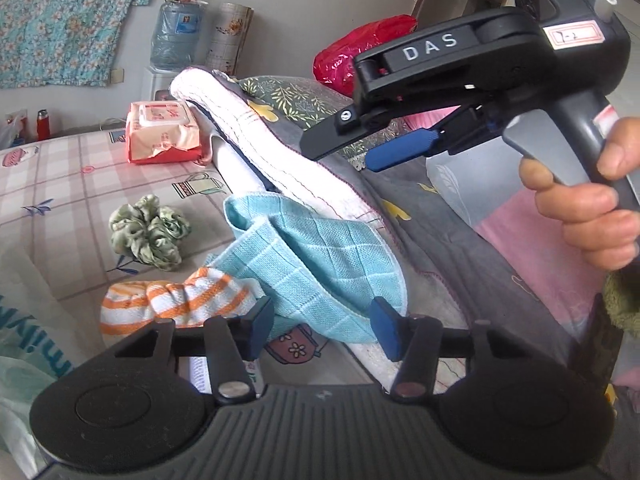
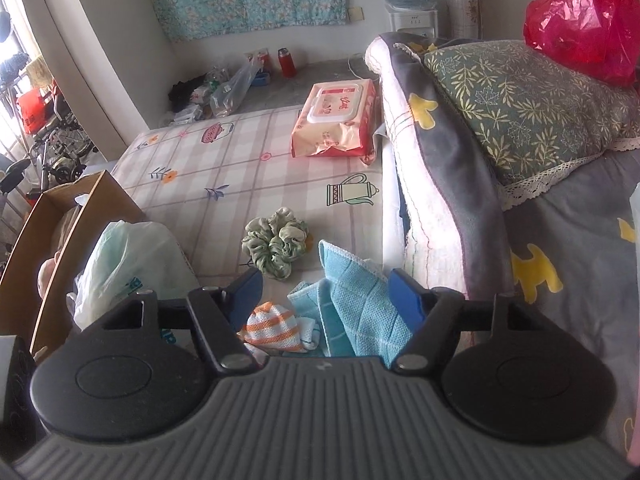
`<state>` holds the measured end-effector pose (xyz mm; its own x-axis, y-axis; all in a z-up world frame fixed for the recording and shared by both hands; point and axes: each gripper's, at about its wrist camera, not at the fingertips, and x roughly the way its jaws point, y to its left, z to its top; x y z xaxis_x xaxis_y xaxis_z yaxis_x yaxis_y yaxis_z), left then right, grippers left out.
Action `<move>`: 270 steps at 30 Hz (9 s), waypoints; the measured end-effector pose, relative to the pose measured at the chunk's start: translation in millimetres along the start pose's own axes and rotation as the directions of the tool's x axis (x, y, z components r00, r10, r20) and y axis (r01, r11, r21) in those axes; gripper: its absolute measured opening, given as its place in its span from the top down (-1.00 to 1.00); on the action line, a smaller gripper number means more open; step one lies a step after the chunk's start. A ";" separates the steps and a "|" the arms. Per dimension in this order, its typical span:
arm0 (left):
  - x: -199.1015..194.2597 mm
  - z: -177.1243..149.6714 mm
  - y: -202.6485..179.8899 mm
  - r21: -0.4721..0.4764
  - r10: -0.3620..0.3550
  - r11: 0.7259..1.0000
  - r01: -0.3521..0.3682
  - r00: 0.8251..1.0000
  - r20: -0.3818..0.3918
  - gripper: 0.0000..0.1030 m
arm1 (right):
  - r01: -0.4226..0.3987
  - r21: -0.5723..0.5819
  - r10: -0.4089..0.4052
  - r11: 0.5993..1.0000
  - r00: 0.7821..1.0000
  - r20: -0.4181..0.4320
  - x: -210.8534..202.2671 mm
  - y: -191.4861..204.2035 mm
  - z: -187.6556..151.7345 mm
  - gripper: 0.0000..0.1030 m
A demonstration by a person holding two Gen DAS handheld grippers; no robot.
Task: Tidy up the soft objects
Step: 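Move both tools back over the bed toward the blue towel, then grasp the blue towel with the right tool, then carry the blue towel with the right tool into the box and release, then move both tools back to the bed toward the white yogurt bottle, then close the left tool on the white yogurt bottle, then carry the yogurt bottle with the left tool into the box and release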
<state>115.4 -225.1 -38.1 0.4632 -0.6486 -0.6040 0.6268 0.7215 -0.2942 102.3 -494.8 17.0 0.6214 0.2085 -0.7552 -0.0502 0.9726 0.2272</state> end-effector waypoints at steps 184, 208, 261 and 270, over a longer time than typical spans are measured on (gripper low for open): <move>-185.5 -7.7 41.5 0.148 0.285 0.938 -0.315 0.939 0.191 -0.61 | -0.302 0.182 0.271 0.936 0.946 0.176 -48.8 69.9 -97.2 -0.57; -33.5 -28.4 36.1 0.237 0.143 0.965 -0.108 0.980 -0.140 0.51 | -0.204 0.144 0.216 0.968 0.973 -0.077 48.6 37.4 -128.8 0.29; -196.9 27.3 72.1 -0.156 0.245 0.964 -0.215 0.947 0.208 0.39 | -0.445 0.180 0.433 0.877 0.895 0.107 -14.7 107.6 -69.0 0.67; -307.5 -0.7 136.3 -0.358 0.531 0.817 -0.452 0.833 0.158 0.40 | -0.668 0.021 0.667 0.744 0.739 -0.091 20.2 255.8 -34.4 0.67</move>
<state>57.9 72.9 107.0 0.8172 -0.1956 -0.5421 0.0779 0.9695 -0.2323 75.1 -238.2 38.8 0.3547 0.8123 -0.4629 -0.4362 0.5817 0.6866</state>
